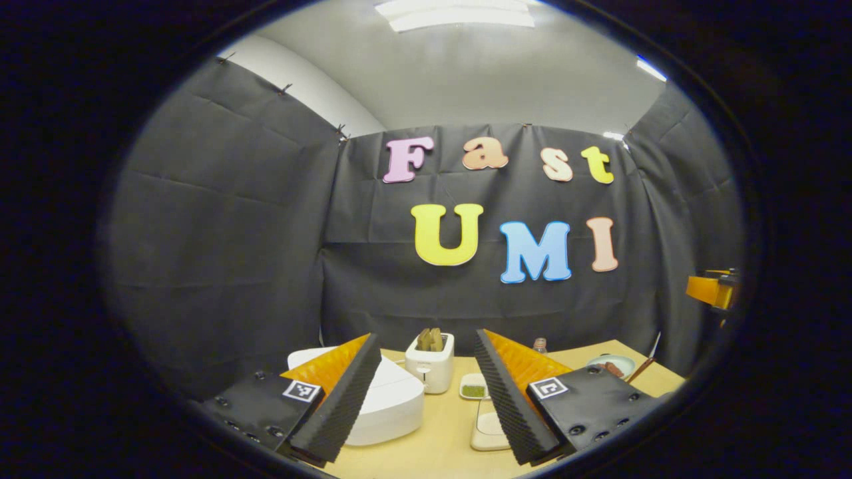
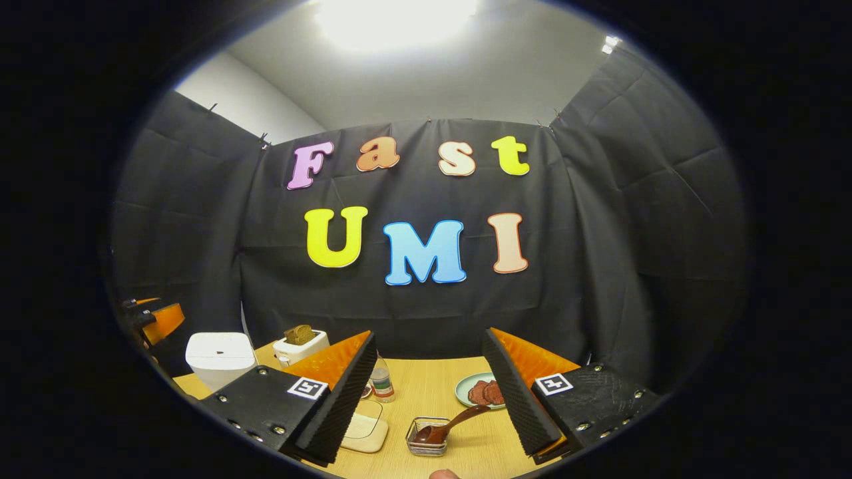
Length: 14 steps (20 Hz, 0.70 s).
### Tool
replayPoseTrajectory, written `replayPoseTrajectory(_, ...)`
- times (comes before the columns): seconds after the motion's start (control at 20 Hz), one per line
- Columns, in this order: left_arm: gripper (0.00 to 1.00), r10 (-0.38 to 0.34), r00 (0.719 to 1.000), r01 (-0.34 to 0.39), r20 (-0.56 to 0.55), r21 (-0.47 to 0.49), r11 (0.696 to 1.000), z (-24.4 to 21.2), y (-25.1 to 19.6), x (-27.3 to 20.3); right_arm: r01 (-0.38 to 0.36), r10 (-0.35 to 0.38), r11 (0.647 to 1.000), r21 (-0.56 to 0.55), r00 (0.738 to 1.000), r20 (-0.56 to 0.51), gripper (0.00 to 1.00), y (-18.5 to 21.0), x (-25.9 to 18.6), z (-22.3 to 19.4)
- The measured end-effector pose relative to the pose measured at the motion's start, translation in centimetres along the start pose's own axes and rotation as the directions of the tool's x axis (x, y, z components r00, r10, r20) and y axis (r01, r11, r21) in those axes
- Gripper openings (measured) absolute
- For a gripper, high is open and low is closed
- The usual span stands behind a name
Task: Close the left gripper, press the button to open the rice cooker; take a wooden spoon from the chopstick holder with the right hand, scoop a spoonful of rice and pour it into the rice cooker, then put the wooden spoon back into the chopstick holder.
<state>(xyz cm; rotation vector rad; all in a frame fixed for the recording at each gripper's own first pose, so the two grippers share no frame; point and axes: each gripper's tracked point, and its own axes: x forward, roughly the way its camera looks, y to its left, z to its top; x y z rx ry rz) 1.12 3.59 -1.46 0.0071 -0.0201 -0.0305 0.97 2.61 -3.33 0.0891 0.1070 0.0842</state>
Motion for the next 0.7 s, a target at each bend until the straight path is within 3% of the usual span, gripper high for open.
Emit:
replayPoseTrajectory(0.45, 0.98, 0.029, 0.999, -0.029, 0.023, -0.024, 0.999, 1.9, 1.3, 0.2, -0.034, 0.036, 0.999, -0.031, 0.998, 0.051, 0.98, 2.2, 0.3, 1.7)
replayPoseTrajectory(0.7, 0.99, 0.024, 0.999, -0.024, 0.048, 0.013, 1.000, 2.5, 1.5, -0.2, -0.050, 0.051, 0.999, -0.020, 0.997, 0.065, 0.98, 3.3, 0.5, 2.0)
